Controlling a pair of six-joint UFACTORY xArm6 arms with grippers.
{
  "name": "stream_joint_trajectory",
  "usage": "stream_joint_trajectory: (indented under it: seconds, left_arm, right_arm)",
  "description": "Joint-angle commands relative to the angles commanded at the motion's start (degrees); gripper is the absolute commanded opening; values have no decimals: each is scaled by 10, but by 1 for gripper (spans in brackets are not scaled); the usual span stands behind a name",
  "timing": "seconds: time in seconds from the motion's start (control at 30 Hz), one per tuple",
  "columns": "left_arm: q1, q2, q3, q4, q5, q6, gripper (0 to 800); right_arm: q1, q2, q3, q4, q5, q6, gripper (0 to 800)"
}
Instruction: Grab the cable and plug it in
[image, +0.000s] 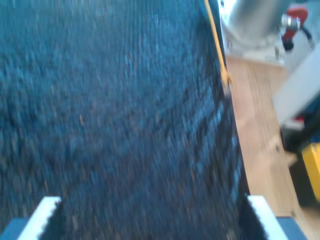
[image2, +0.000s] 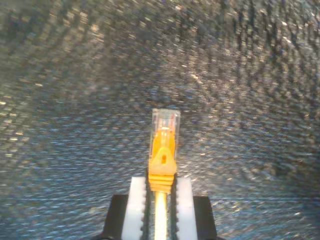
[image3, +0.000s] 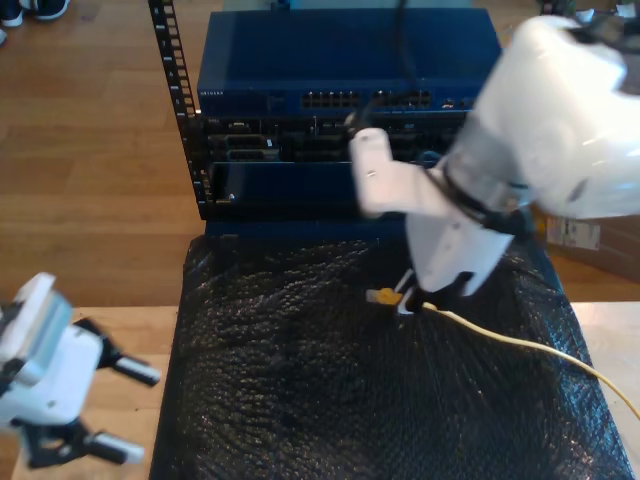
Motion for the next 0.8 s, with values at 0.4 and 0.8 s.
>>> stream_joint_trajectory:
  seconds: [0.4, 0.8]
  left_arm:
    - [-86, 3, 6, -111, -28, -12, 800]
    - [-185, 11, -18, -197, -84, -65, 800]
  right_arm:
    - [-100, -28, 1, 76, 115, -50, 3]
    - [-98, -44, -1, 91, 115, -47, 3]
